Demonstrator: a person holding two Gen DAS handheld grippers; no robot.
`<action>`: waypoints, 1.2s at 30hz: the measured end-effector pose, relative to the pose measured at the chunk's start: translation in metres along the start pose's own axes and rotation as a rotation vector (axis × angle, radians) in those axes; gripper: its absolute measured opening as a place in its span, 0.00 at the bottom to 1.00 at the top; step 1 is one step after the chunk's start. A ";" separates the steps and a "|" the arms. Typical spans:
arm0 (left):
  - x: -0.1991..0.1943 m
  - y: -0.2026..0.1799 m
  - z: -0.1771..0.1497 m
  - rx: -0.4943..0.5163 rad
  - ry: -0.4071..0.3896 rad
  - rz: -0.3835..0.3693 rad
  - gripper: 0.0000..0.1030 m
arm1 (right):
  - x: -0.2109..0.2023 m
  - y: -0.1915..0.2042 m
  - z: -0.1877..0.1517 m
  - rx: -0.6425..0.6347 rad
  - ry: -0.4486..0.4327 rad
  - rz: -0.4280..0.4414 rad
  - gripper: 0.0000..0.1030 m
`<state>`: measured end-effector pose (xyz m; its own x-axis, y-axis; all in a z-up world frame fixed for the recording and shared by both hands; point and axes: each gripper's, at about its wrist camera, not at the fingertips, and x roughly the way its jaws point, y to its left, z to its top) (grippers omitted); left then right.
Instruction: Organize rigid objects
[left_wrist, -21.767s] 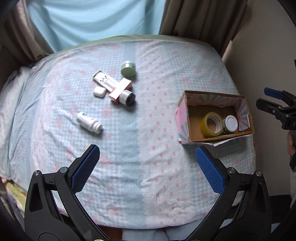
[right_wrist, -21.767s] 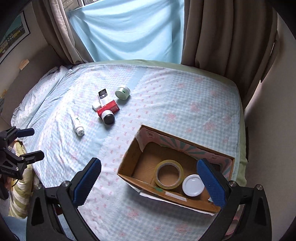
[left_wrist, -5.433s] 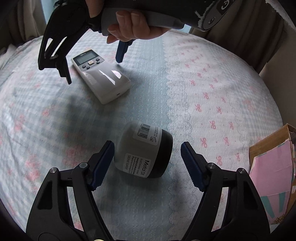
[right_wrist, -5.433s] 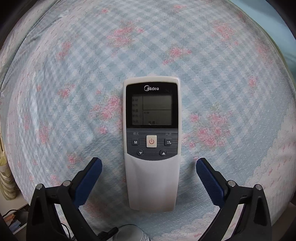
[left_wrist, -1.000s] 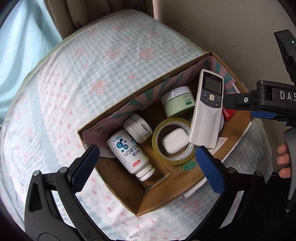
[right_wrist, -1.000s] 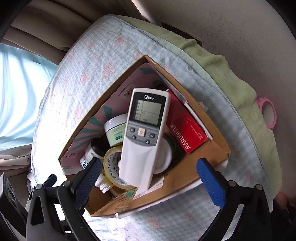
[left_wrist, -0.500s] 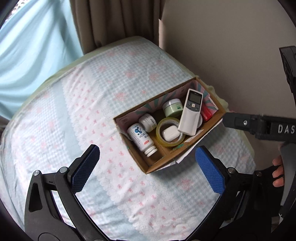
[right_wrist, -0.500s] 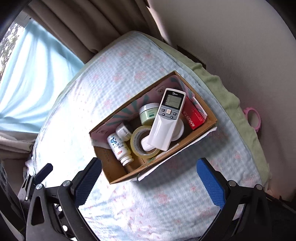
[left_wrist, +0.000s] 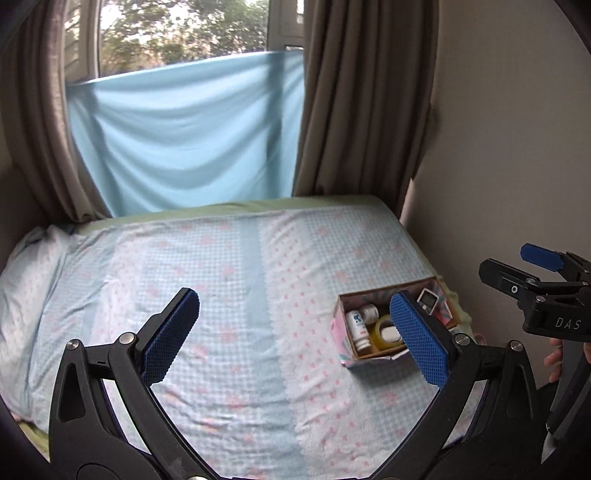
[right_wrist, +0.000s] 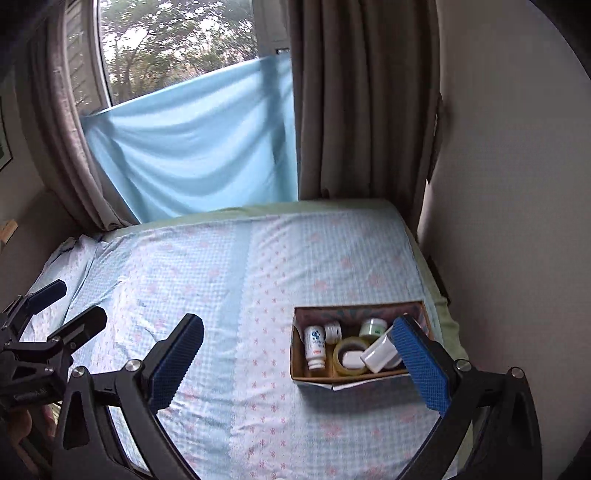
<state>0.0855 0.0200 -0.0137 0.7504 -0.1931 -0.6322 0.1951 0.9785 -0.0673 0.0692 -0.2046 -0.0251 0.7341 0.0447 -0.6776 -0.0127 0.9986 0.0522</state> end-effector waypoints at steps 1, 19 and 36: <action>-0.009 0.005 -0.002 -0.007 -0.020 0.014 1.00 | -0.006 0.006 0.000 -0.023 -0.022 -0.001 0.99; -0.064 0.022 -0.025 -0.035 -0.159 0.098 1.00 | -0.044 0.007 -0.016 -0.028 -0.178 -0.041 0.99; -0.072 0.015 -0.025 -0.025 -0.189 0.108 1.00 | -0.049 0.009 -0.018 -0.036 -0.193 -0.046 0.99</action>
<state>0.0183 0.0506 0.0116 0.8717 -0.0950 -0.4808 0.0933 0.9953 -0.0274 0.0208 -0.1977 -0.0052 0.8509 -0.0046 -0.5253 0.0027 1.0000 -0.0042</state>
